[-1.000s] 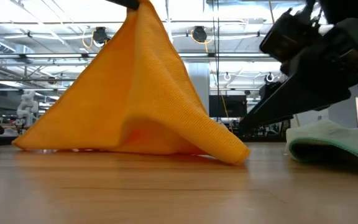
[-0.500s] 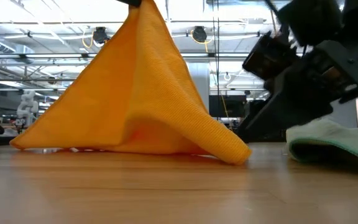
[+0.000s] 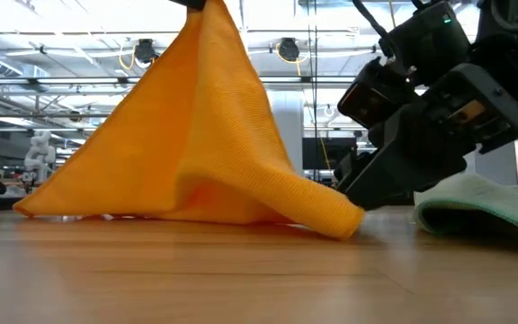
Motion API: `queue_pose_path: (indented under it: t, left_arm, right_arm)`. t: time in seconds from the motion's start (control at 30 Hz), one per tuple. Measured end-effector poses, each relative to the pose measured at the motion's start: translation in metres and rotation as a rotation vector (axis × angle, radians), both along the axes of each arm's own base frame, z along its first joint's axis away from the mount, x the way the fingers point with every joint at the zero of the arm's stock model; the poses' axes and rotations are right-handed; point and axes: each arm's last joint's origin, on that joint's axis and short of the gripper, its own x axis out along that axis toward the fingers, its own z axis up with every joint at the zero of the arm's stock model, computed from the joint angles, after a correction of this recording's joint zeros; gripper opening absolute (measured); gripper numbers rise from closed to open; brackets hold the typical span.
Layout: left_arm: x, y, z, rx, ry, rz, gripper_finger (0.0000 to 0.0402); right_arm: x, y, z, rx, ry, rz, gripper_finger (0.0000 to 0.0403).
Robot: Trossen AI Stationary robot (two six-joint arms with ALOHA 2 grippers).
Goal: Fold microfiber towels
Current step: Fold the yellow towel
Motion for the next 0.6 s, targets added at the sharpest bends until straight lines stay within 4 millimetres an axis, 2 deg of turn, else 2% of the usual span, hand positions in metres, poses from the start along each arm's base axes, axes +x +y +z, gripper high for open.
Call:
queue_pose_path:
  t: [0.07, 0.23, 0.27, 0.4, 0.6]
  left_arm:
    - [0.000, 0.000, 0.000, -0.001, -0.005, -0.001, 0.0006]
    - [0.002, -0.001, 0.003, -0.016, -0.032, -0.004, 0.0013]
    - [0.003, -0.002, 0.003, -0.018, -0.037, -0.005, 0.0014]
    - [0.003, -0.002, 0.004, -0.023, -0.046, -0.004, 0.0005]
    - [0.009, 0.005, 0.007, -0.011, -0.090, 0.047, 0.0015]
  right_arm:
    - [0.000, 0.002, 0.000, -0.006, -0.003, 0.014, 0.0165]
    - [-0.003, 0.006, 0.006, -0.022, -0.009, 0.037, 0.0027]
    - [-0.004, 0.006, 0.010, -0.031, -0.015, 0.044, 0.0015]
    - [-0.012, 0.006, 0.034, -0.103, -0.010, 0.003, 0.0016]
    - [-0.037, -0.005, 0.089, -0.225, -0.082, -0.037, 0.0004]
